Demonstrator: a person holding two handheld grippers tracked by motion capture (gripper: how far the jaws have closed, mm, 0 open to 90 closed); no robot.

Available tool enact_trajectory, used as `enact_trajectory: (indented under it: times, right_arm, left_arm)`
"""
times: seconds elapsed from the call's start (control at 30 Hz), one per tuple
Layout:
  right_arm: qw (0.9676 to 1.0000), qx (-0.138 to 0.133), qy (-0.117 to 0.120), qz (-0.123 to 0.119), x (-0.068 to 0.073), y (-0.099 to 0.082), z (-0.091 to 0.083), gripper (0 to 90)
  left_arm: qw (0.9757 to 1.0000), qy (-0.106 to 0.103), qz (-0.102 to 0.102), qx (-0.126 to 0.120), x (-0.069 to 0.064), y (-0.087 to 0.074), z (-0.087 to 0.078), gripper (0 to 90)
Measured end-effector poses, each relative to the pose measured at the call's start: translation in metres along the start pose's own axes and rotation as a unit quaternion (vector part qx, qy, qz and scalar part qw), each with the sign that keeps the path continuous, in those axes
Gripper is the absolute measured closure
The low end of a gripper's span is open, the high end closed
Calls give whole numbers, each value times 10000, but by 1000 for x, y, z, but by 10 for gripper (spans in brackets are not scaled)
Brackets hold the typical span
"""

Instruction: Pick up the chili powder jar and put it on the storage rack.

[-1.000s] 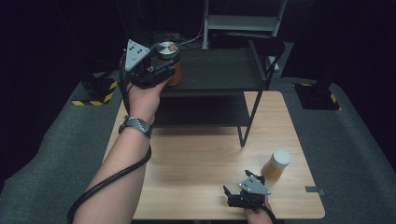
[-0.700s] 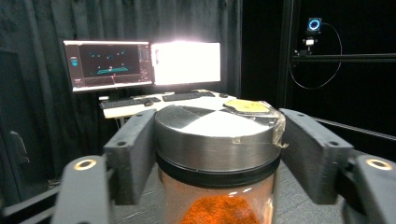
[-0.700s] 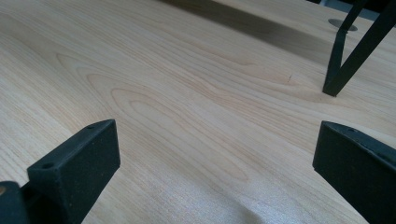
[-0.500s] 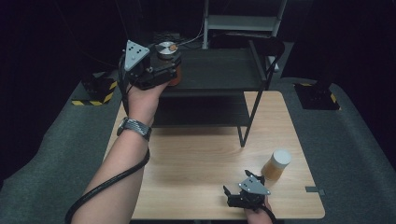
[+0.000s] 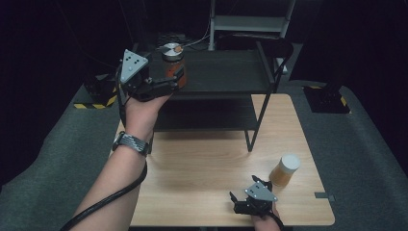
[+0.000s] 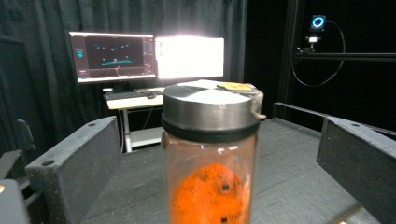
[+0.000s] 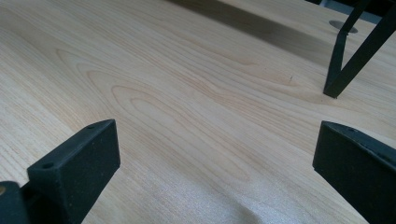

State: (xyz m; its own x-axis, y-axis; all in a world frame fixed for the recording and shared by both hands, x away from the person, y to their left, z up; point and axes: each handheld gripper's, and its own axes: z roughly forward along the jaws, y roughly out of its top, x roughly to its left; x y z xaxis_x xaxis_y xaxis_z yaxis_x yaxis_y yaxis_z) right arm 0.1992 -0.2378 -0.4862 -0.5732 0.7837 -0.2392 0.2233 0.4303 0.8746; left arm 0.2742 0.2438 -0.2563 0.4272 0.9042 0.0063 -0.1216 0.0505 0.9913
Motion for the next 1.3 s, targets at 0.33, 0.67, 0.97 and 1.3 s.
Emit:
enact_trajectory:
  times: [0.33,0.67,0.97,1.3]
  right_arm:
    - [10000,-16,-20,-39,1,-1,0,0]
    - [10000,10,-22,-56,1,0,0,0]
    - [10000,0,-27,-77,2,0,0,0]
    - [9999,2,-48,-95,3,0,0,0]
  left_arm:
    - [9999,-90,86,47,3,-7,-24,4]
    - [9996,-181,111,164,0,-18,-42,4]
    - [9991,-230,224,279,-3,-36,-65,4]
    - [9985,-349,239,344,-5,-63,-85,4]
